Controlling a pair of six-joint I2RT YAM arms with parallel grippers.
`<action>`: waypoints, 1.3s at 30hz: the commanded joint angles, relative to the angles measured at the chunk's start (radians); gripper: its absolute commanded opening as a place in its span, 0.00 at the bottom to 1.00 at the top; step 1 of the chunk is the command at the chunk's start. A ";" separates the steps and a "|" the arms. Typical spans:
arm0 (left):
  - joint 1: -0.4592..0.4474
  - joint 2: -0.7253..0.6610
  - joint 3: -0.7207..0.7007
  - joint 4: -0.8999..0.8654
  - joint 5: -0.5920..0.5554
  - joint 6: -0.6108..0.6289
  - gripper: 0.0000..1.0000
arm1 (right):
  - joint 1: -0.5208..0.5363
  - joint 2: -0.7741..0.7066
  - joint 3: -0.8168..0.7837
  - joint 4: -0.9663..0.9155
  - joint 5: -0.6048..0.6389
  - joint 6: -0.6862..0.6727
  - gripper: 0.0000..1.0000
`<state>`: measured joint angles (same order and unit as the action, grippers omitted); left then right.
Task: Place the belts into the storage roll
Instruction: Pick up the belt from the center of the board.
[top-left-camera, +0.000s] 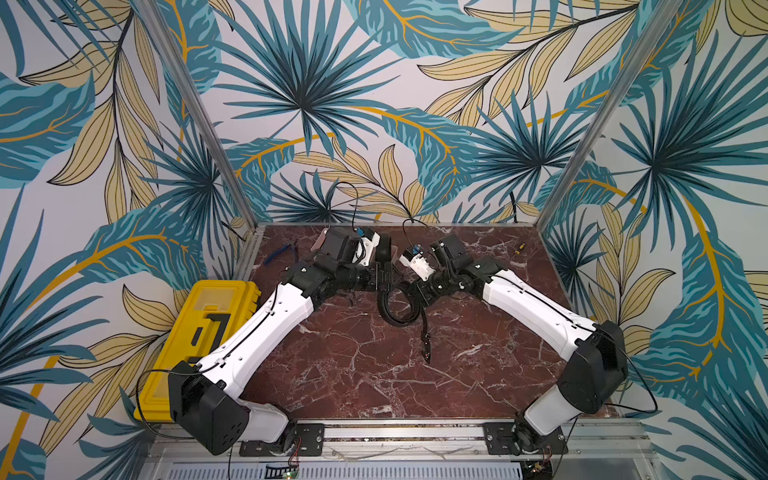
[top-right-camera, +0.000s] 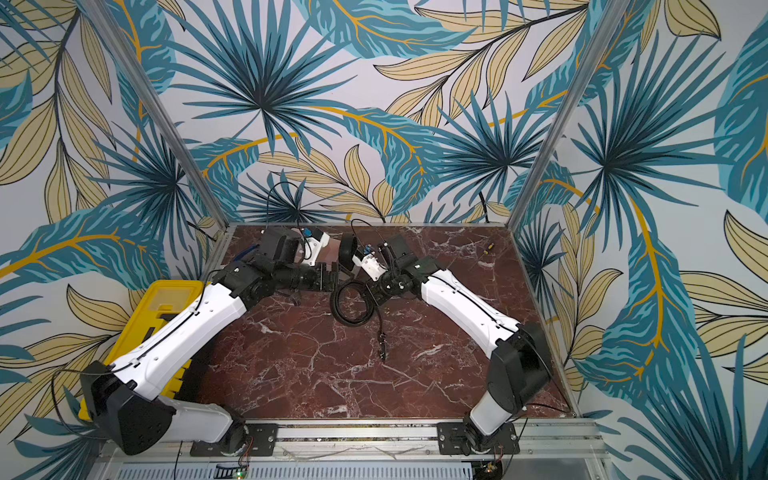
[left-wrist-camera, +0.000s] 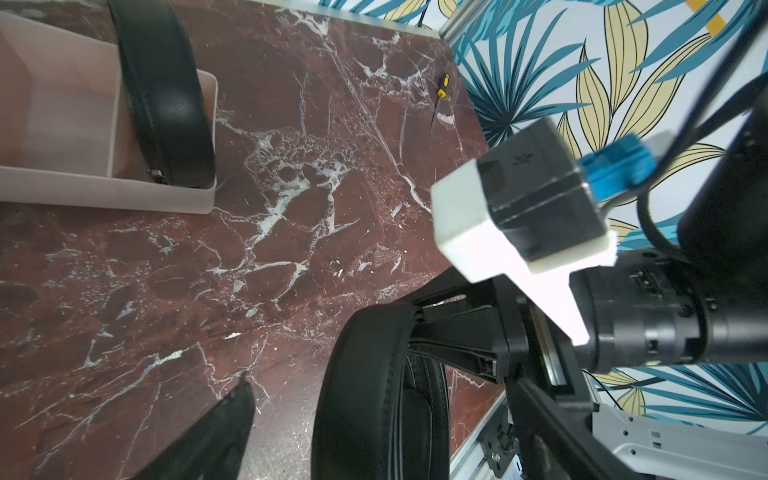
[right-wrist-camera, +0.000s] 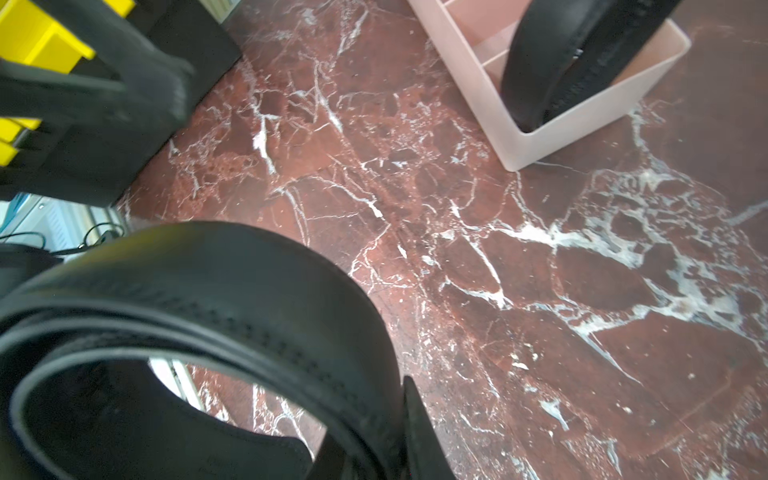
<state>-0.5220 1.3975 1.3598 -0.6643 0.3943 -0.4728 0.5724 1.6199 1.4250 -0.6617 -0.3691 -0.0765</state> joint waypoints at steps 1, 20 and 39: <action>0.008 -0.002 -0.007 -0.031 0.064 0.052 0.90 | 0.002 -0.044 0.019 0.000 -0.082 -0.019 0.00; 0.020 0.048 0.013 -0.131 0.248 0.092 0.62 | 0.002 -0.093 -0.003 0.033 -0.108 -0.048 0.00; 0.018 0.054 0.131 -0.276 0.171 0.070 0.14 | 0.001 -0.040 -0.039 0.153 -0.027 0.069 0.00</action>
<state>-0.5083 1.4548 1.4342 -0.8761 0.5892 -0.4164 0.5812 1.5581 1.4151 -0.5625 -0.4213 -0.0738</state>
